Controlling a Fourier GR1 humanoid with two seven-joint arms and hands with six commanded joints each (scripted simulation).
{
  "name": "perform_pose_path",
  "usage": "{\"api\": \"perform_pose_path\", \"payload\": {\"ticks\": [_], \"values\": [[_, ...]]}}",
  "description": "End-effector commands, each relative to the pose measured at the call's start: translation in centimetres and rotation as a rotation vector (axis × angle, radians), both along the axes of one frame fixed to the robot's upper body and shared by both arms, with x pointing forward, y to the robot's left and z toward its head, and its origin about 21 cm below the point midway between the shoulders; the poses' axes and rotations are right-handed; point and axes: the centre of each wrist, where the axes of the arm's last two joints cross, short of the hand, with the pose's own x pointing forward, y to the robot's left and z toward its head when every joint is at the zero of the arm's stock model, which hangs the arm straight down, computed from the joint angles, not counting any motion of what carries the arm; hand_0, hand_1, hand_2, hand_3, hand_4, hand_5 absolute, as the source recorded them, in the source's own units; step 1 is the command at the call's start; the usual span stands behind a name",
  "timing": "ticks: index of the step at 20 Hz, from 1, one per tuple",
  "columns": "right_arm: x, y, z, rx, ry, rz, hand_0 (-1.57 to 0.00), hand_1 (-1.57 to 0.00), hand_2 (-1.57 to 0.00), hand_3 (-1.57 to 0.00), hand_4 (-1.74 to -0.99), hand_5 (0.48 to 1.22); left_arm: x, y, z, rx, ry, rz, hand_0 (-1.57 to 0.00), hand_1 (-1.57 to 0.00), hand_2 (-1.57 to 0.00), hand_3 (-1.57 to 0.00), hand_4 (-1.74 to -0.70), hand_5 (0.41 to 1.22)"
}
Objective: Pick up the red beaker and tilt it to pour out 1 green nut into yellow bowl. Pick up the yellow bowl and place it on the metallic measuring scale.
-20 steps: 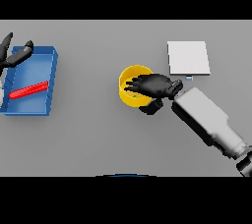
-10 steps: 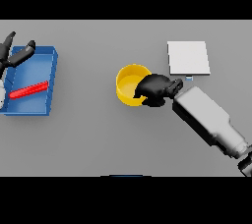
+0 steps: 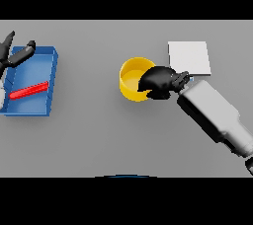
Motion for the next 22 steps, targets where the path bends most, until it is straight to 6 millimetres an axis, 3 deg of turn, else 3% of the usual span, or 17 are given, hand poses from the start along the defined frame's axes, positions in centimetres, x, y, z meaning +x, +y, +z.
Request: {"api": "perform_pose_path", "payload": {"ticks": [1,4,9,11,18,22], "values": [[-0.1,-0.4,0.6,-0.004,-0.007,-0.002,-1.55,-1.55,-1.48,-1.16,-1.734,1.216,0.1,-0.1,-0.1,0.001,0.004,0.003,0.0,0.0,0.0,0.0,-0.77,0.705],[-0.1,-1.6,2.2,-0.021,-0.052,-0.043,-1.56,-1.56,-1.43,-1.22,-1.737,1.219,0.3,0.1,0.4,-0.024,-0.007,-0.004,0.0,0.0,0.0,0.0,-0.78,0.702],[-0.5,-1.6,3.9,-0.005,-0.083,-0.082,-1.52,-1.57,-1.52,-1.18,-1.74,1.219,0.0,0.2,0.4,-0.041,-0.009,-0.004,0.0,0.0,0.0,0.0,-0.8,0.704],[-0.1,-2.3,4.3,-0.02,-0.113,-0.139,-1.54,-1.57,-1.49,-1.19,-1.74,1.22,0.0,0.0,0.4,-0.048,-0.005,0.005,0.0,0.0,0.0,0.0,-0.81,0.71],[3.5,-6.9,5.9,0.011,-0.226,-0.27,-1.56,-1.57,-1.54,-1.15,-1.741,1.221,-0.5,-0.1,0.6,-0.063,0.005,0.024,0.0,0.0,0.0,0.0,-0.84,0.739],[4.8,-9.2,5.0,0.006,-0.239,-0.353,-1.57,-1.57,-1.55,-1.15,-1.741,1.221,-0.6,-0.2,0.8,-0.058,0.016,0.039,0.0,0.0,0.0,0.0,-0.85,0.76]]}}
